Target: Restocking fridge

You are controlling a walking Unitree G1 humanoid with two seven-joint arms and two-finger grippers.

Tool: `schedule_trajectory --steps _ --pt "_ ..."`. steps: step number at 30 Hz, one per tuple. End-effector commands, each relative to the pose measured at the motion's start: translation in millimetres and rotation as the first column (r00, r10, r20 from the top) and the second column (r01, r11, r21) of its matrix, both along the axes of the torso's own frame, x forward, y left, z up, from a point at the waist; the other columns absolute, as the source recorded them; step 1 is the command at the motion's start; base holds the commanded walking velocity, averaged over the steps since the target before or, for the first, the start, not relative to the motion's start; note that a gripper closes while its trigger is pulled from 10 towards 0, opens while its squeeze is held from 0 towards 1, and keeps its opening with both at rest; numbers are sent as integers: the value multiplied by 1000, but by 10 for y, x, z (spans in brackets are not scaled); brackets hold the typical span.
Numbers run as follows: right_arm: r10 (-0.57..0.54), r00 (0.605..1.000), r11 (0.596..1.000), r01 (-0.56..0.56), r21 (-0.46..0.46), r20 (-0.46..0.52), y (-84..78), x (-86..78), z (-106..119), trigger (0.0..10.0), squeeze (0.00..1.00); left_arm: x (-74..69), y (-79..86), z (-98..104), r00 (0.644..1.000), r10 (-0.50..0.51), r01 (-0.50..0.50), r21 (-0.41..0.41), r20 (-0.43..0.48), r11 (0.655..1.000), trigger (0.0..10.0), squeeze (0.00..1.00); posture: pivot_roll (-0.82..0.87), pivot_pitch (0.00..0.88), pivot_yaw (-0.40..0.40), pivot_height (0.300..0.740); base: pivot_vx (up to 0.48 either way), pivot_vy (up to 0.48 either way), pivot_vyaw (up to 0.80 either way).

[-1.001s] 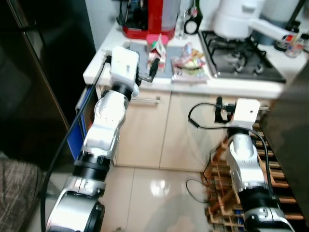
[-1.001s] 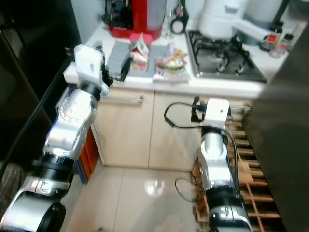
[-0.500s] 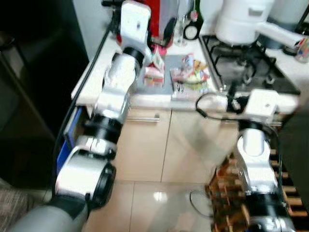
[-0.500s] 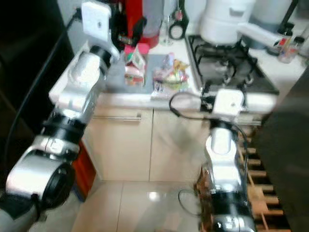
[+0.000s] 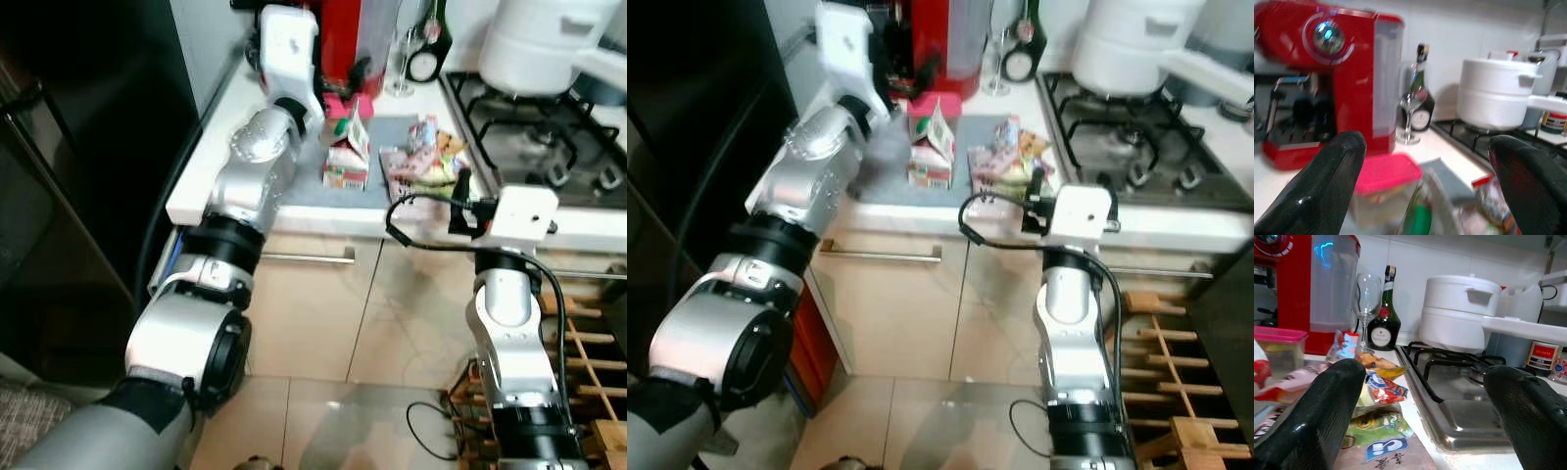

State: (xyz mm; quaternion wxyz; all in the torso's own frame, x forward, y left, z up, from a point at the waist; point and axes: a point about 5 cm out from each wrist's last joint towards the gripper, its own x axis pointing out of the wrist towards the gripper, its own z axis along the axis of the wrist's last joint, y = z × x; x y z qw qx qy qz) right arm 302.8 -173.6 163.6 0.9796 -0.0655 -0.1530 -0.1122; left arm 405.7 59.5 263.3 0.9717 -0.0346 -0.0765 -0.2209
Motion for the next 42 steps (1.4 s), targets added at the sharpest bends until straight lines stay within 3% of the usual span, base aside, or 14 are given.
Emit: schedule_trajectory --steps 1,11,18,19,22,23,25,26,27,30,33,35,38,42 --pt "7 1000 1000 -7 2 -8 28 -2 2 10000 0 42 58 -37 998 14 -15 -27 -60 1000 10000 0 -97 0 17 740 0 0 0" --pt "18 1000 1000 -18 13 -22 69 -11 -33 10000 0 33 -85 -191 989 -70 64 -53 -132 997 10000 0 -105 0 30 740 0 0 0" --pt "15 1000 1000 -15 12 -18 74 -43 -31 10000 0 42 -124 13 998 -63 63 -18 -10 998 10000 0 -111 0 39 740 0 0 0" --pt "19 1000 1000 -19 8 -13 90 -104 -30 10000 0 39 -23 77 998 -27 27 -2 62 1000 10000 0 -123 0 52 740 0 0 0" --pt "21 1000 1000 -21 0 -6 86 -174 -26 10000 0 7 85 63 996 -11 14 -36 89 999 10000 0 -127 0 60 740 0 0 0" --pt "19 1000 1000 -19 -4 -6 76 -214 -28 10000 0 -38 139 12 996 -18 23 -49 92 999 10000 0 -135 0 58 740 0 0 0" --pt "-12 999 1000 13 25 -34 1 -319 -63 10000 0 -293 339 -139 984 -69 63 43 165 997 10000 0 -149 0 60 740 0 0 0" --pt "-12 999 1000 13 25 -34 1 -319 -63 10000 0 -293 339 -139 984 -69 63 43 165 997 10000 0 -149 0 60 740 0 0 0" --pt "-32 998 999 33 40 -46 -42 -363 -73 10000 0 -428 450 -193 981 -79 67 73 177 995 10000 0 -137 0 59 740 0 0 0" --pt "-59 997 997 61 36 -55 -116 -441 -61 10000 0 -780 786 -319 993 -38 37 13 113 999 10000 0 -93 0 41 740 0 0 0" --pt "-40 997 999 41 12 -69 -118 -430 -80 10000 0 -1049 811 -662 998 -43 38 77 56 996 10000 0 -66 0 20 740 0 0 0" --pt "-18 997 1000 19 4 -77 -101 -381 -85 10000 0 -1138 782 -874 1000 -19 19 63 -8 998 10000 0 -57 0 4 740 0 0 0" --pt "20 997 1000 -20 2 -79 -50 -285 -58 10000 0 -1131 717 -1000 998 37 -35 35 -54 999 10000 0 -69 0 0 740 105 -119 0" --pt "52 996 999 -53 -10 -67 6 -191 -7 10000 0 -1071 610 -980 996 60 -59 24 -62 998 10000 0 -77 0 -5 740 318 -356 0"
